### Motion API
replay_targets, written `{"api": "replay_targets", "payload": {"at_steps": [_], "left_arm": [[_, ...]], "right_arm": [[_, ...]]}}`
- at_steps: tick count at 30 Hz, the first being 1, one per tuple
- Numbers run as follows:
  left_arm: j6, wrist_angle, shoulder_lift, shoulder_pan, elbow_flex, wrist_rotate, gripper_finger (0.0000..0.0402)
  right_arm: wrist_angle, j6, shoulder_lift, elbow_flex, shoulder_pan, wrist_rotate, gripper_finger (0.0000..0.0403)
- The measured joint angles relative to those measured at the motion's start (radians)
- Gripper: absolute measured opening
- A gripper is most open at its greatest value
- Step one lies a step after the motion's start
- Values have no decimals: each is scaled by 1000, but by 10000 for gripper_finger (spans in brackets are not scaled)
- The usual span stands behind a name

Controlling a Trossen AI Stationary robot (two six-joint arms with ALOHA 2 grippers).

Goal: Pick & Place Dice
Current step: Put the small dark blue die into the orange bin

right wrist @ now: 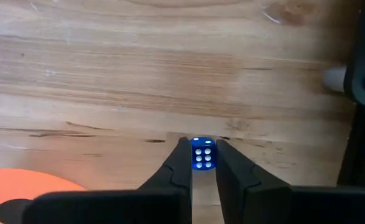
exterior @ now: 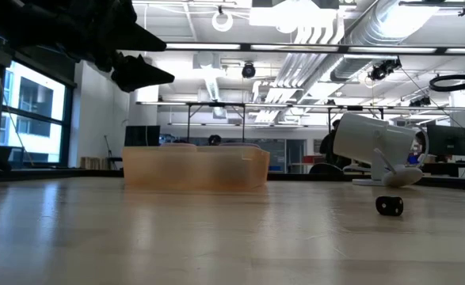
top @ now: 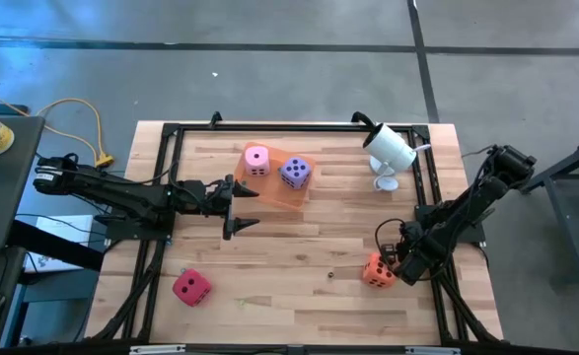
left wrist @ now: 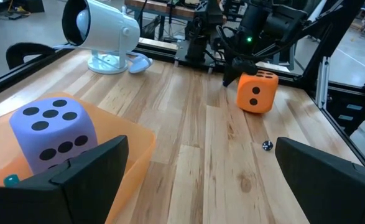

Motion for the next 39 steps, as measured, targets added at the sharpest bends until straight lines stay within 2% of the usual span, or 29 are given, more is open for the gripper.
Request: {"api": "replay_targets", "payload": {"at_steps": [6,14,19,24,29,32,35,37,39], "left_arm": [[0,0,0,0,0,0,395],[2,1,0,0,0,0,395],[1,1,0,0,0,0,395],[1,1,0,0,0,0,395],[1,1,0,0,0,0,395],[0,1,0,0,0,0,395],[-1,1,0,0,0,0,395],[-22,1,0,0,0,0,395],[-42,1,0,0,0,0,395]], "right_arm": [[-25,-19,4,30,0,12,29],[-293,-57,5,227,-1,84,28],[-461,-90,3,362,-13,216,28],[-468,-239,3,442,-53,454,28],[-292,-549,2,463,-135,742,28],[-103,-818,2,463,-223,821,28],[168,-1150,18,463,-337,799,28],[363,-1392,43,464,-411,728,28],[530,-1556,76,464,-476,651,28]]}}
